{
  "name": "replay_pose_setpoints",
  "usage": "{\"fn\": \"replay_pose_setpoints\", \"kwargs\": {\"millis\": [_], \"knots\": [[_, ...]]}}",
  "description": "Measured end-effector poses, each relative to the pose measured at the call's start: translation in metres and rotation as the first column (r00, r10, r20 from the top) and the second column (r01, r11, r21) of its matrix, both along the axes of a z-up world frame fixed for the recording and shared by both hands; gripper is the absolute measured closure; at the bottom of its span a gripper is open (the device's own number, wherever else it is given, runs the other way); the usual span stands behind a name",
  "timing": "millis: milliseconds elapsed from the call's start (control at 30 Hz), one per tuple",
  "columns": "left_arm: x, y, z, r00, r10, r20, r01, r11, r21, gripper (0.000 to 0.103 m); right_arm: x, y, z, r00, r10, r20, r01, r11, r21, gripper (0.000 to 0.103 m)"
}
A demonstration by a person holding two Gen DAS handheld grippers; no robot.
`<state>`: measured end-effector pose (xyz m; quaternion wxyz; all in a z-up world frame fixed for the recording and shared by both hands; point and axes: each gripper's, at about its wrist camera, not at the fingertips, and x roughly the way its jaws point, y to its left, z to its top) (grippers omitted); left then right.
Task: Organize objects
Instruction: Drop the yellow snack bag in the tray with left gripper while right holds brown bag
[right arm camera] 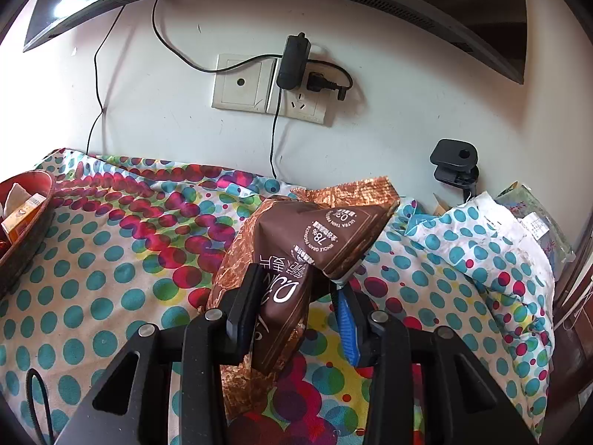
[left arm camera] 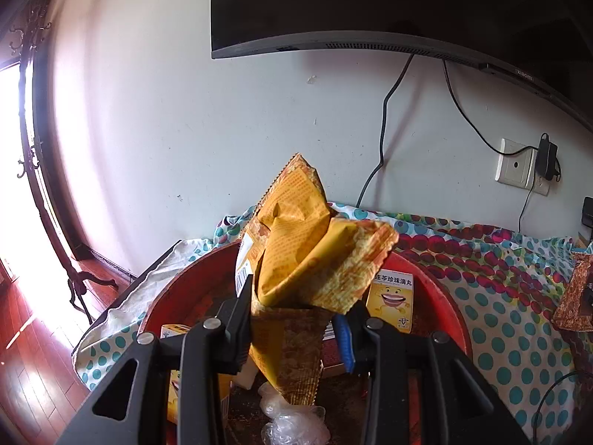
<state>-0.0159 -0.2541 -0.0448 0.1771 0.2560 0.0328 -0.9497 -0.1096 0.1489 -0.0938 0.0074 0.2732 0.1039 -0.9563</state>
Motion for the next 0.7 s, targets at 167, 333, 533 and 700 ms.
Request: {"fn": "replay_pose_setpoints", "kwargs": {"millis": [167, 333, 533, 700], "knots": [[-0.002, 0.004, -0.001, 1.0, 0.009, 0.004, -0.009, 0.999, -0.04, 0.066, 0.0, 0.0, 0.0, 1.0, 0.0, -0.002, 0.0, 1.0, 0.003, 0.067], [-0.004, 0.004, -0.003, 1.0, 0.006, 0.005, -0.006, 0.999, -0.044, 0.066, 0.0, 0.0, 0.0, 1.0, 0.002, -0.002, -0.002, 1.0, 0.004, 0.067], [-0.006, 0.001, -0.006, 1.0, 0.016, 0.017, -0.015, 0.999, -0.049, 0.066, 0.0, -0.001, 0.0, 1.0, 0.002, -0.002, -0.002, 1.0, 0.004, 0.067], [-0.012, -0.002, -0.014, 0.998, 0.034, 0.06, -0.03, 0.997, -0.072, 0.066, 0.0, -0.002, 0.001, 1.0, 0.005, -0.005, -0.005, 1.0, 0.008, 0.067]]}}
